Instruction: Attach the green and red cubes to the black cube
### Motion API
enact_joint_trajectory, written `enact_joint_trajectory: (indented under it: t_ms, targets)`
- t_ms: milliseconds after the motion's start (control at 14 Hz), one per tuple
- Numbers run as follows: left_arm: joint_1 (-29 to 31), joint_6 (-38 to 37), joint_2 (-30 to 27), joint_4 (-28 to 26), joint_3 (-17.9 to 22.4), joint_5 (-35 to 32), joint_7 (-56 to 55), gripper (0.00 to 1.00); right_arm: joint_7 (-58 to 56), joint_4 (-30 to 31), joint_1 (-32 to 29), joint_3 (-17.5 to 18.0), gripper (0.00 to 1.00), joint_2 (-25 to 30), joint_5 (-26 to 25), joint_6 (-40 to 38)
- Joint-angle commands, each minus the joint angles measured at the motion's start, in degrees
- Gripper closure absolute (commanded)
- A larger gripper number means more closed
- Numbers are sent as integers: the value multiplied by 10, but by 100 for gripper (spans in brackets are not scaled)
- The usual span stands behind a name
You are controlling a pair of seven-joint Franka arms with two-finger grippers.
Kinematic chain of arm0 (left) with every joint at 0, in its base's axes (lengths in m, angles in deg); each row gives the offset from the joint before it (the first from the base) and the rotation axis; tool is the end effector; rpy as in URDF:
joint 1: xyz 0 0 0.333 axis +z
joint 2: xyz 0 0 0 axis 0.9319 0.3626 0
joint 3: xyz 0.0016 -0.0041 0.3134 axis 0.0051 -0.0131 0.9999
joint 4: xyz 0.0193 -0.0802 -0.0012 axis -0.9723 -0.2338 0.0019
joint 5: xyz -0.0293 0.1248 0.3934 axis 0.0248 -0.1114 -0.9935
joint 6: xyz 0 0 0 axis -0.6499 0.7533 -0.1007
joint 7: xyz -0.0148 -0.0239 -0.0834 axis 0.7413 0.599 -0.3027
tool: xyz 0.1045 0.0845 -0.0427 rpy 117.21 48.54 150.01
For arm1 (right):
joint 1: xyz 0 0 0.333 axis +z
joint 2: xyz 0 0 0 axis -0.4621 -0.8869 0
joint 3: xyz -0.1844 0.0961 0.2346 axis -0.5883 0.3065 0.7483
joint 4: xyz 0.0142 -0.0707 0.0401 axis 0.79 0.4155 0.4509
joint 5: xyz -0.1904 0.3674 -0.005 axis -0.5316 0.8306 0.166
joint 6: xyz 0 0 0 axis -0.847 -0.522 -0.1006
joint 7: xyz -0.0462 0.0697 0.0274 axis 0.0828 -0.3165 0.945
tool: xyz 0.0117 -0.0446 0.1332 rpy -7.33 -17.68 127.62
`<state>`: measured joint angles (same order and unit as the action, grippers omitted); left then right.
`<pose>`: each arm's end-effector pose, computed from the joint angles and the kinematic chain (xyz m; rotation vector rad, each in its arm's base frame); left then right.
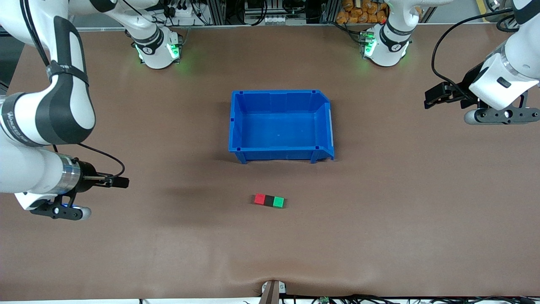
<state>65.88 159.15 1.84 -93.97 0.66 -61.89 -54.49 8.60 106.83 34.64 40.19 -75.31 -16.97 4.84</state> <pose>0.5665 -0.1005 0.5814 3.1318 0.0071 -0.1538 0.7167 0.0760 0.4478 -3.0970 0.2084 0.2290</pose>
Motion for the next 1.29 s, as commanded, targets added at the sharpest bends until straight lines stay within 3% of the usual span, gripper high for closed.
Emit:
enact_joint_trajectory:
  t_ms: [0,286,429,571,929,1214]
  targets:
    - [3,-7,6,10,0,0,3,0,-30,14,-23,15,0,23,-12,-6]
    - [3,-6,6,14,4,-5,1,0,-56,16,-38,15,0,38,-13,-14]
    - [-5,1,3,13,-4,-69,2,0,-68,16,-39,15,0,41,-13,-15]
    - [-15,1,2,13,-39,-134,-5,0,-71,21,-43,15,0,47,-14,-15]
    - [28,3,1,12,-34,-54,0,0,-92,32,-57,15,0,64,-15,-15]
    - [40,3,-5,8,-34,-44,4,0,-103,46,-64,15,0,83,-15,-15]
